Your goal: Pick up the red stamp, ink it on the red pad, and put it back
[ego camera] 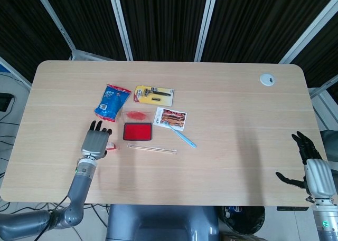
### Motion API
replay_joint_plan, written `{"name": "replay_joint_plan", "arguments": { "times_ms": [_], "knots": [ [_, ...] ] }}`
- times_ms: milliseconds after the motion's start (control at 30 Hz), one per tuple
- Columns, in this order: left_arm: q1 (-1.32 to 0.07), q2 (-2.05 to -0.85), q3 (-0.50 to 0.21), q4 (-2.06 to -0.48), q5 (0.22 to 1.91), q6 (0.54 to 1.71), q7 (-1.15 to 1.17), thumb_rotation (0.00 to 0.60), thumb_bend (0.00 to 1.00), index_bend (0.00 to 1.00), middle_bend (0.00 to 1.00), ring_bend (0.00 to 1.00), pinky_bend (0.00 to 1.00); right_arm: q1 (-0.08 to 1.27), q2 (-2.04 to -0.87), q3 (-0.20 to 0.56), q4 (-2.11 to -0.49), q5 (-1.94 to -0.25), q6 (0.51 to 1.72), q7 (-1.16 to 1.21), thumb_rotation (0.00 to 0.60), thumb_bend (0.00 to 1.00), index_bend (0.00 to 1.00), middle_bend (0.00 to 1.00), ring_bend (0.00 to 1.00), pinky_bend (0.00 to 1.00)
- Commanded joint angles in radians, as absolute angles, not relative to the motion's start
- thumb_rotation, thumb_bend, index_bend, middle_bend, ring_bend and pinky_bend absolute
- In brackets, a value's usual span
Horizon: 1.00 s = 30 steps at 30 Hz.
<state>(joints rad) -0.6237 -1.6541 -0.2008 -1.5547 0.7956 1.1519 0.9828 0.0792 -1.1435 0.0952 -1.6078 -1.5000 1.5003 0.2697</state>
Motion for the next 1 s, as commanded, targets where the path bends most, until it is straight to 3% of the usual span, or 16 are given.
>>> {"name": "replay_joint_plan", "arguments": {
  "times_ms": [33,1000],
  "knots": [
    [-0.634,-1.674,-0.194,-1.533,0.783,1.153,0.990,0.600,0.25,0.33,0.36,0.08,0.09,0.080,-1.143,0.096,-1.608,-1.500,1.500,0.273,0.600,0.08,0.00,0.00,0.00,0.19],
    [-0.678,-1.748,-0.157,-1.411,0.741,1.145,0.971,0.600,0.31,0.43,0.45,0.10,0.09,0.080,-1.140,0.096,-1.609,-1.500,1.499,0.288,0.600,0.10,0.00,0.00,0.00,0.19]
  ]
}}
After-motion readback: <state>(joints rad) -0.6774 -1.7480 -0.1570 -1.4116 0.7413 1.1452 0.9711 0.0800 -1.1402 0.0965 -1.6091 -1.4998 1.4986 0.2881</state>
